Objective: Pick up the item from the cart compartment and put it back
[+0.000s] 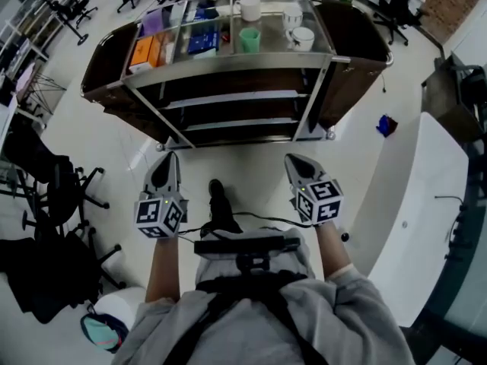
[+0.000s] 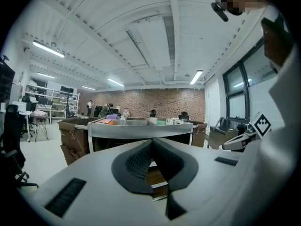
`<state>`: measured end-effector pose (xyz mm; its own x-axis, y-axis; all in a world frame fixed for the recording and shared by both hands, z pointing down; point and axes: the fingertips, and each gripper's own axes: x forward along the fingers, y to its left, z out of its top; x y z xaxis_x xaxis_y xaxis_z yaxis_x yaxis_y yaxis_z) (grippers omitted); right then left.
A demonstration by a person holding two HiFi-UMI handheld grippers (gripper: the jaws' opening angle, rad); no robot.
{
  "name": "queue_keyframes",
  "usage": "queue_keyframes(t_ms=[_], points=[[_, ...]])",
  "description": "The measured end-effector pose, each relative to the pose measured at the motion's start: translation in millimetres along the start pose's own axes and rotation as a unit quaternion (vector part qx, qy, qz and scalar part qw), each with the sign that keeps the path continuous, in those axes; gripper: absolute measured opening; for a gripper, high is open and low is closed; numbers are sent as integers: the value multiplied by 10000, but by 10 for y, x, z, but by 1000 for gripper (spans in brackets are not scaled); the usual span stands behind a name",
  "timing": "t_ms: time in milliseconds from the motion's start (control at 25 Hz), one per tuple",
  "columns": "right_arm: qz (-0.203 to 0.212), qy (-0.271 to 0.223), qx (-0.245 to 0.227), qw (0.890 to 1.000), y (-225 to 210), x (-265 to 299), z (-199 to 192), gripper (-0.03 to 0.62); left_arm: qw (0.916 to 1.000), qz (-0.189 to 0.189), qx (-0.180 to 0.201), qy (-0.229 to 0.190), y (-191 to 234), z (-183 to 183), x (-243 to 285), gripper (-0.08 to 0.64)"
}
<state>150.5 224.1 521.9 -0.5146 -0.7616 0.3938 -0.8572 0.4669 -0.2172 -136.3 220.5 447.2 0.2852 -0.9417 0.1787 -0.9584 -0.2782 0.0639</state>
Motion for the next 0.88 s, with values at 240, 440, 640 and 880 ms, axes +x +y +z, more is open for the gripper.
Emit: queue_keyframes(t_ms=[240,440,640,880], points=[[-132,5,87,9999,55,648,295,9,9998,-177,-33,75,559,147,558,6],[-201,-31,85,9998,32,1238,631,9,9991,-380,-55,189,910,236,1051,6],[-298,-94,144,9994,113,1776,924,9,9967,-769,-67,234,1256,381,1509,6],[-526,-172,230,9982,218,2244,1315,9,9927,-1161,-96,311,1656,641,1945,6]])
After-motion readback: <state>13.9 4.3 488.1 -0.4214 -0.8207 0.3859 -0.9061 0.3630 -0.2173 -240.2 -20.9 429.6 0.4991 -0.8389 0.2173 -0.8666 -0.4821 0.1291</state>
